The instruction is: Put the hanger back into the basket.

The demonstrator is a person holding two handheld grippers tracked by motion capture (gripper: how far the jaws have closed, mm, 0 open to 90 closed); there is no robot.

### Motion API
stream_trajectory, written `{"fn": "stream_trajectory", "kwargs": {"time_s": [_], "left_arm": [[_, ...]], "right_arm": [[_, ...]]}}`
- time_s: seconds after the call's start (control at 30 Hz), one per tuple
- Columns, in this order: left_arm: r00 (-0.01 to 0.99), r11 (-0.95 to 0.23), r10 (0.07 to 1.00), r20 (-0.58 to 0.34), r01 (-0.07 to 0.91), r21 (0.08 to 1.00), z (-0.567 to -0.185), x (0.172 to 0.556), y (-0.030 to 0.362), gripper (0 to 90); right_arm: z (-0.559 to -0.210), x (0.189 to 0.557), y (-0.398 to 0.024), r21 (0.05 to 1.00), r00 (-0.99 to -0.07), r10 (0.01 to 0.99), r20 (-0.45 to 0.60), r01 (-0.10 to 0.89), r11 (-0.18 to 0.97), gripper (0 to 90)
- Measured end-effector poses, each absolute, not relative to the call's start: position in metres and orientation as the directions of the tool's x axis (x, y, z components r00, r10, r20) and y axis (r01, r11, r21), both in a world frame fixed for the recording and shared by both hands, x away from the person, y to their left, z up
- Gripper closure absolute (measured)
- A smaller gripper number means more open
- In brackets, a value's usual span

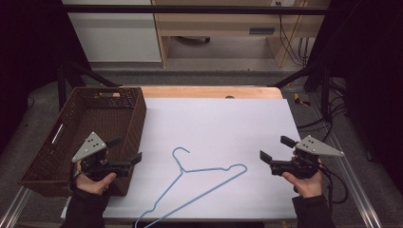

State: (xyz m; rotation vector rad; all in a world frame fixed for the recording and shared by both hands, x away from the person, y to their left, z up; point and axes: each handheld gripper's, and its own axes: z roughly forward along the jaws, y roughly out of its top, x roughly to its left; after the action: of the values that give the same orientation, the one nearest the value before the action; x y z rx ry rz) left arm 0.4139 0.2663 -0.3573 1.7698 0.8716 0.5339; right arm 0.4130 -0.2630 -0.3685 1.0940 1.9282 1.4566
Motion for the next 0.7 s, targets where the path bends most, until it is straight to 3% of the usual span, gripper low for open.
{"fn": "stream_trajectory", "kwargs": {"time_s": [0.4,0.7], "left_arm": [[0.678,-0.248,0.734,-0.044,0.328,0.911,-0.36,0.41,0.238,9.3],[0.729,-0.378,0.684,-0.032,0.392,0.839,-0.375,0.414,0.205,14.4]], "right_arm": [[-0.367,0.412,-0.26,0.944,-0.563,0.822,0.087,0.311,0.113,6.5],[-0.365,0.412,-0.255,0.939,-0.567,0.82,0.081,0.319,0.127,6.7]]}}
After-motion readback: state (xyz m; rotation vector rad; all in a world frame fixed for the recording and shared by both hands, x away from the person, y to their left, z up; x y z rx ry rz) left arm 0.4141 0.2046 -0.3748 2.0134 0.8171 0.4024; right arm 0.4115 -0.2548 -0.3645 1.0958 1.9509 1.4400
